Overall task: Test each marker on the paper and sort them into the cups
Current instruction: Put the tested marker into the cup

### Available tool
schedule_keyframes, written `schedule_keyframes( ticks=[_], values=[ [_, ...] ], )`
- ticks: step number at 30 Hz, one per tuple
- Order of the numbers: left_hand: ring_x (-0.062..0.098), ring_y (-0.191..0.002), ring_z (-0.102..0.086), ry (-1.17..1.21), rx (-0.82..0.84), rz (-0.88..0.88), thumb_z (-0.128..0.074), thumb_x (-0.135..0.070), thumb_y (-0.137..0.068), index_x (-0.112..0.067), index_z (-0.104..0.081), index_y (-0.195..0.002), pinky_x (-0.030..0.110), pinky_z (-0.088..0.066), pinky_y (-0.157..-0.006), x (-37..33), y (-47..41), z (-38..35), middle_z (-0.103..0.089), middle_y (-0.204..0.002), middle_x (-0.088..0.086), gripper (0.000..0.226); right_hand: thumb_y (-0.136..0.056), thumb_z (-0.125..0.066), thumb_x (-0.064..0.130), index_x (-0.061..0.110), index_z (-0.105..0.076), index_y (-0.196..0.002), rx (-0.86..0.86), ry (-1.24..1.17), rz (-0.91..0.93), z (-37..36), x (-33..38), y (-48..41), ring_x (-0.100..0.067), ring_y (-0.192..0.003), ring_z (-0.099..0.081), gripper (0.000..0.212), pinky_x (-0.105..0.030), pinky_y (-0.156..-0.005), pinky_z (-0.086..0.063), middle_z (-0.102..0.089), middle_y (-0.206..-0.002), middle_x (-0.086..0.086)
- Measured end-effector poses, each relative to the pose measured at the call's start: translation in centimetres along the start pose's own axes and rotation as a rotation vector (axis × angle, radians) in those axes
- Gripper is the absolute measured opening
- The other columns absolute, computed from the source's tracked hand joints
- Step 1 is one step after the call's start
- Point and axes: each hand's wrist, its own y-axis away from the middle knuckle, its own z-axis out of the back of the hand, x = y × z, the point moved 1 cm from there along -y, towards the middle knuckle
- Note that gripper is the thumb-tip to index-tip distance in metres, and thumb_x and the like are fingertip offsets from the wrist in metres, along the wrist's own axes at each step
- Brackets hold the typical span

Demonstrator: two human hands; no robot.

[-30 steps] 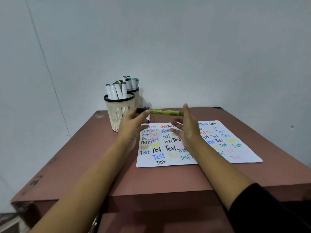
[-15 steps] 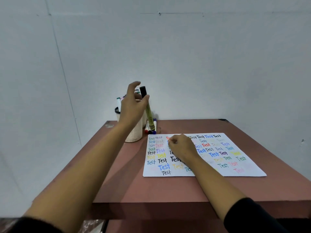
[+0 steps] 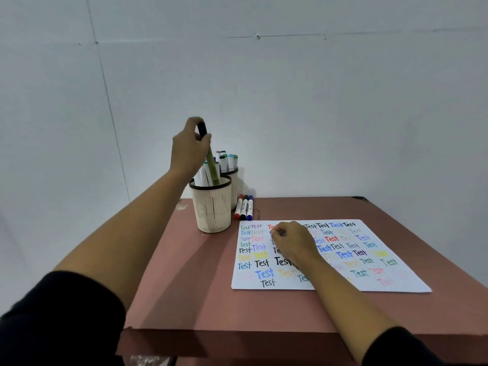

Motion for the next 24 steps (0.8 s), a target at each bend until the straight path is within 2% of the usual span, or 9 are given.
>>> schedule_keyframes(
  ticks=[3,8,11,15,17,20,22,24],
  values=[
    [0.024,-0.079,-0.058,-0.117,0.137,0.022,-0.054,-0.020,-0.092,-0.017,-0.050,-0.123,0.033,-0.050,-0.072,2.1,1.6,-1.1,-0.060,-0.091,0.009,0.032,-0.093,-0.051,0.027,0.018,-0.072,-0.098,0.004,0.001,0.001,0.0,-0.1,0.0,-0.020,-0.091,-0.063,0.024,-0.028,-0.077,-0.048,-0.071,-0.095,0.000],
    [0.026,-0.097,-0.058,-0.305,0.312,-0.020,-0.056,-0.021,-0.091,-0.014,-0.054,-0.124,0.035,-0.047,-0.084,4.2,3.1,-2.1,-0.060,-0.109,0.014,0.035,-0.093,-0.051,0.028,0.018,-0.072,-0.101,0.003,0.015,0.011,0.0,-0.1,-0.1,-0.019,-0.095,-0.062,0.025,-0.030,-0.080,-0.050,-0.070,-0.100,0.001],
    [0.027,-0.101,-0.055,-0.369,0.310,-0.059,-0.053,-0.023,-0.092,-0.012,-0.057,-0.122,0.034,-0.044,-0.085,4.5,3.4,-2.3,-0.057,-0.115,0.014,0.032,-0.093,-0.051,0.028,0.019,-0.072,-0.101,0.004,0.003,0.001,-0.1,-0.1,-0.2,-0.018,-0.094,-0.062,0.025,-0.029,-0.081,-0.049,-0.071,-0.099,0.002],
    [0.030,-0.112,-0.050,-0.365,0.233,-0.090,-0.049,-0.022,-0.094,-0.011,-0.052,-0.130,0.039,-0.044,-0.092,4.4,3.9,-2.1,-0.051,-0.124,0.016,0.038,-0.093,-0.051,0.028,0.018,-0.072,-0.102,-0.002,0.000,0.004,0.0,-0.2,-0.1,-0.019,-0.094,-0.063,0.025,-0.029,-0.080,-0.049,-0.071,-0.099,0.001],
    [0.032,-0.111,-0.050,-0.371,0.148,-0.154,-0.049,-0.019,-0.093,-0.009,-0.052,-0.129,0.042,-0.044,-0.090,3.7,4.5,-2.1,-0.053,-0.121,0.017,0.038,-0.093,-0.050,0.027,0.018,-0.072,-0.102,-0.004,0.015,0.011,-0.1,-0.2,-0.2,-0.019,-0.093,-0.062,0.025,-0.028,-0.078,-0.048,-0.071,-0.099,0.000],
    [0.035,-0.095,-0.055,-0.330,0.080,-0.302,-0.049,-0.016,-0.088,-0.006,-0.061,-0.115,0.040,-0.044,-0.080,1.9,6.0,-2.6,-0.059,-0.105,0.017,0.031,-0.093,-0.048,0.025,0.018,-0.072,-0.101,-0.013,0.094,0.058,-0.2,-0.1,0.0,-0.022,-0.096,-0.060,0.026,-0.029,-0.079,-0.048,-0.069,-0.102,-0.002],
    [0.034,-0.087,-0.057,-0.263,0.105,-0.424,-0.046,-0.018,-0.085,-0.003,-0.065,-0.105,0.038,-0.046,-0.074,1.0,7.6,-3.3,-0.061,-0.095,0.017,0.032,-0.093,-0.048,0.024,0.018,-0.071,-0.100,-0.010,0.163,0.097,-0.2,0.1,0.1,-0.025,-0.098,-0.057,0.025,-0.031,-0.080,-0.046,-0.065,-0.102,-0.005],
    [0.031,-0.087,-0.057,-0.226,0.205,-0.446,-0.049,-0.014,-0.087,-0.002,-0.065,-0.104,0.032,-0.045,-0.073,0.7,9.5,-4.3,-0.062,-0.095,0.016,0.027,-0.093,-0.048,0.024,0.018,-0.071,-0.099,-0.006,0.191,0.125,-0.2,0.2,0.3,-0.026,-0.098,-0.056,0.024,-0.031,-0.080,-0.046,-0.063,-0.101,-0.005]
  ],
)
